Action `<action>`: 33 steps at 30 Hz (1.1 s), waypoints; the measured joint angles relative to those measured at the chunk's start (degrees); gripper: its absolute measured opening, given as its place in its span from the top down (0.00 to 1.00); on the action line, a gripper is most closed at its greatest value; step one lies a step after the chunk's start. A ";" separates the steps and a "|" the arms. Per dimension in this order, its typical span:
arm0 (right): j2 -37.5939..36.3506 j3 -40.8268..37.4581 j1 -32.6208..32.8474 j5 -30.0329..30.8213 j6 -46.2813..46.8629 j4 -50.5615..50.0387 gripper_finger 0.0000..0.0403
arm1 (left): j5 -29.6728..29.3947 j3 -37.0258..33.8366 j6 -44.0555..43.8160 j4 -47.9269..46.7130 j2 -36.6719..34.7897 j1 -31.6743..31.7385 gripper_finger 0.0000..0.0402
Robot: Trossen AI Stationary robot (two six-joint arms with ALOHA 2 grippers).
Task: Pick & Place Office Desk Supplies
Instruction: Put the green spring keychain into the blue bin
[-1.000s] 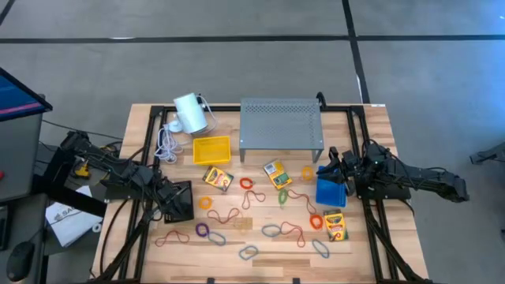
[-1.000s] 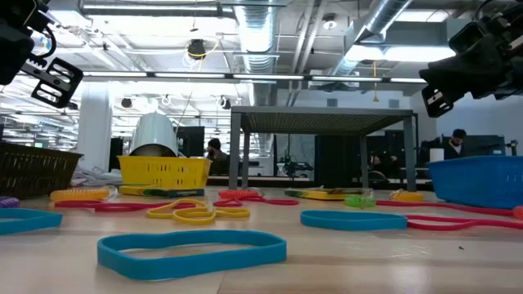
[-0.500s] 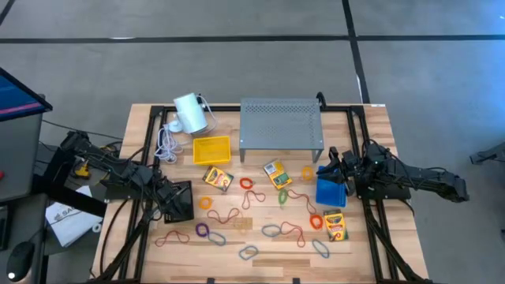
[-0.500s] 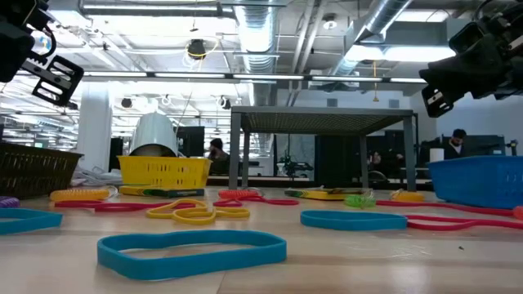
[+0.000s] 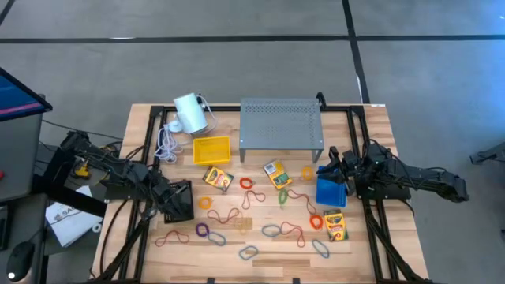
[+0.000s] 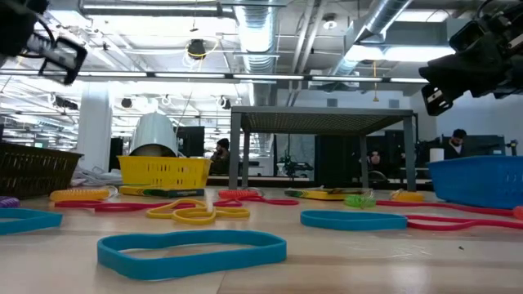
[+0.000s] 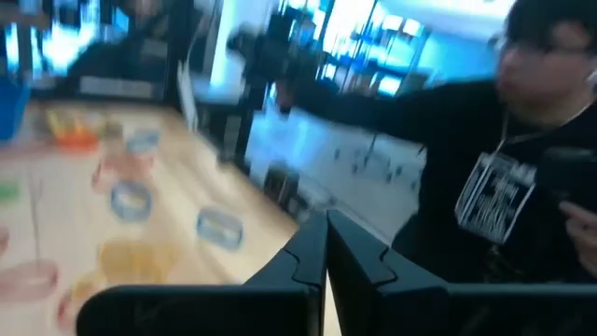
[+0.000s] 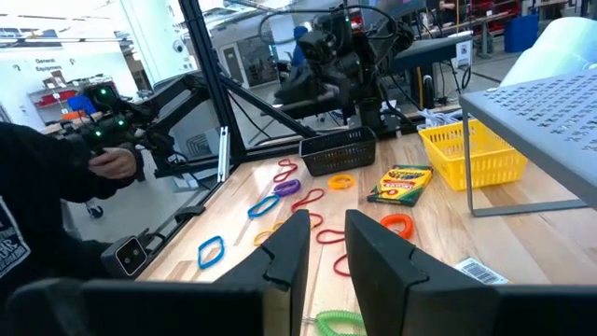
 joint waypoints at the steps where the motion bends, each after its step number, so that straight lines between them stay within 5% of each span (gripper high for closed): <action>1: 0.00 0.00 0.00 0.07 0.00 0.01 0.82 | 0.00 0.00 -0.20 2.09 0.01 0.01 1.00; 6: 0.01 0.00 -0.04 0.96 2.89 0.46 0.82 | -2.23 0.00 -1.05 4.87 0.35 -0.01 1.00; 12: 0.00 0.02 -0.04 1.03 3.08 2.35 0.82 | -17.11 0.00 -1.72 4.84 2.71 0.00 1.00; 19: 0.00 0.02 -0.04 1.87 9.87 7.80 0.82 | -27.46 0.00 -3.40 6.02 6.85 0.01 1.00; 28: 0.00 0.03 -0.17 5.44 24.58 9.01 0.82 | -31.15 0.00 -6.21 16.21 14.57 0.01 1.00; 33: 0.00 0.04 -0.17 6.05 22.23 8.83 0.82 | -31.13 0.00 -4.23 18.86 18.12 0.01 1.00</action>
